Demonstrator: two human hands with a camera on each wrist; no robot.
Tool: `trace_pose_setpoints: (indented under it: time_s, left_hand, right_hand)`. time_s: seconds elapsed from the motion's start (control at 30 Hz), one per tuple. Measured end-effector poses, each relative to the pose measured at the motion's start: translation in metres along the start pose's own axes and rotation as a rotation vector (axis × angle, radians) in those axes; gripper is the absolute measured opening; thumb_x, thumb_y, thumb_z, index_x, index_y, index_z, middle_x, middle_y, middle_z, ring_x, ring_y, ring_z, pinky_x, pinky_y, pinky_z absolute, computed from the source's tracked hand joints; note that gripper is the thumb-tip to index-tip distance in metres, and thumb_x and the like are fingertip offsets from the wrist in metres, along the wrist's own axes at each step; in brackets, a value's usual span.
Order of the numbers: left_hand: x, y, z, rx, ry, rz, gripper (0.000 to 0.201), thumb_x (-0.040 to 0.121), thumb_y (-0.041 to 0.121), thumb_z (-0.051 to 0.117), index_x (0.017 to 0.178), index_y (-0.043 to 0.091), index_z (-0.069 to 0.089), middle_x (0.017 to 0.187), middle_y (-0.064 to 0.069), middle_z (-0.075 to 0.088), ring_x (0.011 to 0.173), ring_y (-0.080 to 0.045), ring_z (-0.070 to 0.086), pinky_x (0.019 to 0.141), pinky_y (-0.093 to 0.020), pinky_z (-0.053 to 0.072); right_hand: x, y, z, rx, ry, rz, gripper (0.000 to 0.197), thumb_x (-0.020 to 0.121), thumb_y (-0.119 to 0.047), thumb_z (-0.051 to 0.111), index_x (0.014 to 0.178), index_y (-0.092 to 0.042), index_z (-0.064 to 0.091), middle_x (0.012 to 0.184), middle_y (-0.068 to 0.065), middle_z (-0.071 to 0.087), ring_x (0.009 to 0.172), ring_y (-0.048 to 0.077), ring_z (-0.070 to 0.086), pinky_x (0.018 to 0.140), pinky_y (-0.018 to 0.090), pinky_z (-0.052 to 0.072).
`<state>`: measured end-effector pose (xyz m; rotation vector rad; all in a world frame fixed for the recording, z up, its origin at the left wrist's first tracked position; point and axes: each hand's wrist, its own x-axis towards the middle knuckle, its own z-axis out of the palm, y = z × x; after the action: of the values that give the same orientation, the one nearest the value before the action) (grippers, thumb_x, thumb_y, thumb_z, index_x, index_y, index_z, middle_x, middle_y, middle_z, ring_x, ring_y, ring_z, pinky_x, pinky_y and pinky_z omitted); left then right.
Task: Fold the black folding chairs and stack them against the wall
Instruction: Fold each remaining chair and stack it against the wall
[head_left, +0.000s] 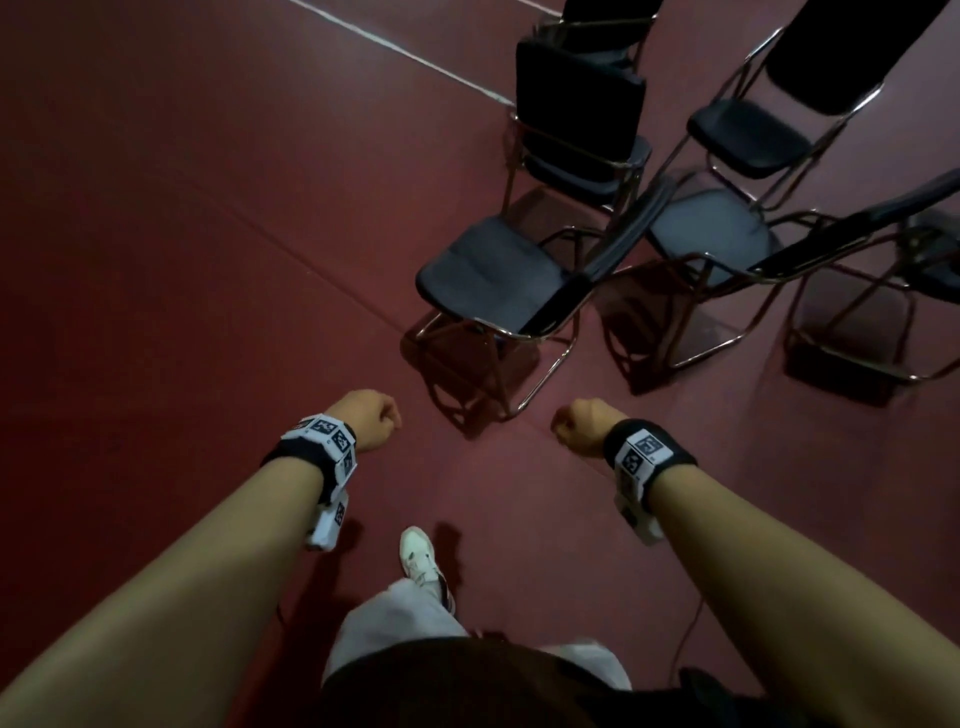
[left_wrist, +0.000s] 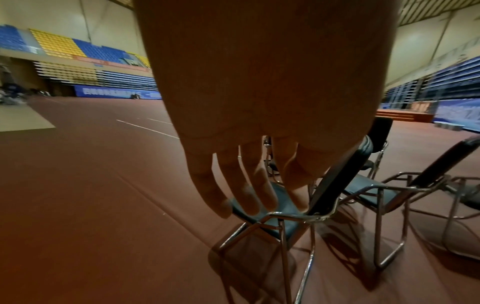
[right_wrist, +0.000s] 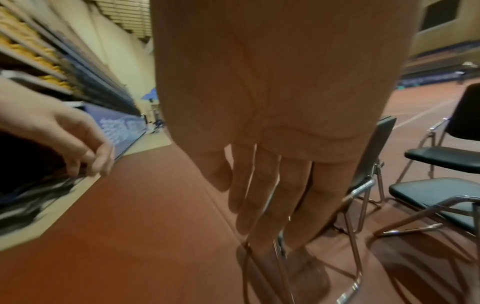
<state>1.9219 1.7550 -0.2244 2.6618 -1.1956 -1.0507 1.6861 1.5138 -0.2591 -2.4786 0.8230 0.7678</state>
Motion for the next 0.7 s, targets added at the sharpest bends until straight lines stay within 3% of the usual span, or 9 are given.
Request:
trace_pose_setpoints:
  time_s: [0.07, 0.13, 0.27, 0.43, 0.57, 0.7]
  left_hand:
    - [0.021, 0.002, -0.013, 0.021, -0.069, 0.055, 0.026, 0.094, 0.015, 0.051, 0.104, 0.022, 0.074, 0.106, 0.002, 0.070, 0.098, -0.018, 0.064, 0.084, -0.023, 0.045]
    - [0.072, -0.011, -0.063, 0.052, -0.054, 0.107, 0.026, 0.093, 0.016, 0.051, 0.102, 0.023, 0.074, 0.111, 0.002, 0.072, 0.103, -0.020, 0.066, 0.087, -0.023, 0.045]
    - [0.126, -0.016, -0.112, 0.100, -0.069, 0.144, 0.023, 0.093, 0.018, 0.052, 0.099, 0.024, 0.073, 0.110, 0.000, 0.072, 0.102, -0.021, 0.066, 0.085, -0.025, 0.046]
    - [0.224, 0.008, -0.159, 0.191, -0.124, 0.227, 0.023, 0.092, 0.016, 0.053, 0.097, 0.022, 0.074, 0.107, 0.000, 0.072, 0.100, -0.020, 0.067, 0.087, -0.025, 0.048]
    - [0.280, 0.036, -0.185, 0.170, -0.124, 0.275, 0.023, 0.090, 0.016, 0.054, 0.097, 0.022, 0.075, 0.102, 0.000, 0.073, 0.099, -0.020, 0.067, 0.083, -0.022, 0.045]
    - [0.346, 0.055, -0.222, 0.210, -0.156, 0.272, 0.020, 0.090, 0.018, 0.056, 0.094, 0.022, 0.075, 0.099, 0.002, 0.073, 0.097, -0.021, 0.068, 0.084, -0.025, 0.049]
  right_hand:
    - [0.013, -0.009, -0.014, 0.017, -0.013, 0.032, 0.034, 0.095, -0.028, 0.047, 0.114, -0.016, 0.072, 0.117, 0.012, 0.072, 0.107, 0.033, 0.066, 0.093, 0.037, 0.053]
    - [0.057, -0.035, -0.063, 0.033, 0.048, 0.063, 0.033, 0.097, -0.025, 0.047, 0.116, -0.014, 0.072, 0.120, 0.012, 0.071, 0.110, 0.033, 0.066, 0.093, 0.035, 0.052]
    - [0.089, -0.050, -0.111, 0.107, 0.193, 0.089, 0.030, 0.096, -0.026, 0.047, 0.110, -0.013, 0.070, 0.117, 0.014, 0.071, 0.106, 0.036, 0.066, 0.087, 0.035, 0.051]
    - [0.138, -0.020, -0.168, 0.199, 0.312, 0.285, 0.029, 0.093, -0.031, 0.047, 0.106, -0.016, 0.068, 0.114, 0.013, 0.067, 0.103, 0.037, 0.066, 0.087, 0.043, 0.056]
    - [0.179, 0.019, -0.187, 0.224, 0.468, 0.453, 0.038, 0.091, -0.032, 0.055, 0.124, -0.013, 0.058, 0.137, 0.014, 0.045, 0.116, 0.044, 0.051, 0.095, 0.051, 0.050]
    - [0.261, 0.055, -0.219, 0.327, 0.454, 0.667, 0.060, 0.088, -0.040, 0.062, 0.140, -0.019, 0.040, 0.156, 0.010, 0.020, 0.128, 0.049, 0.039, 0.102, 0.061, 0.040]
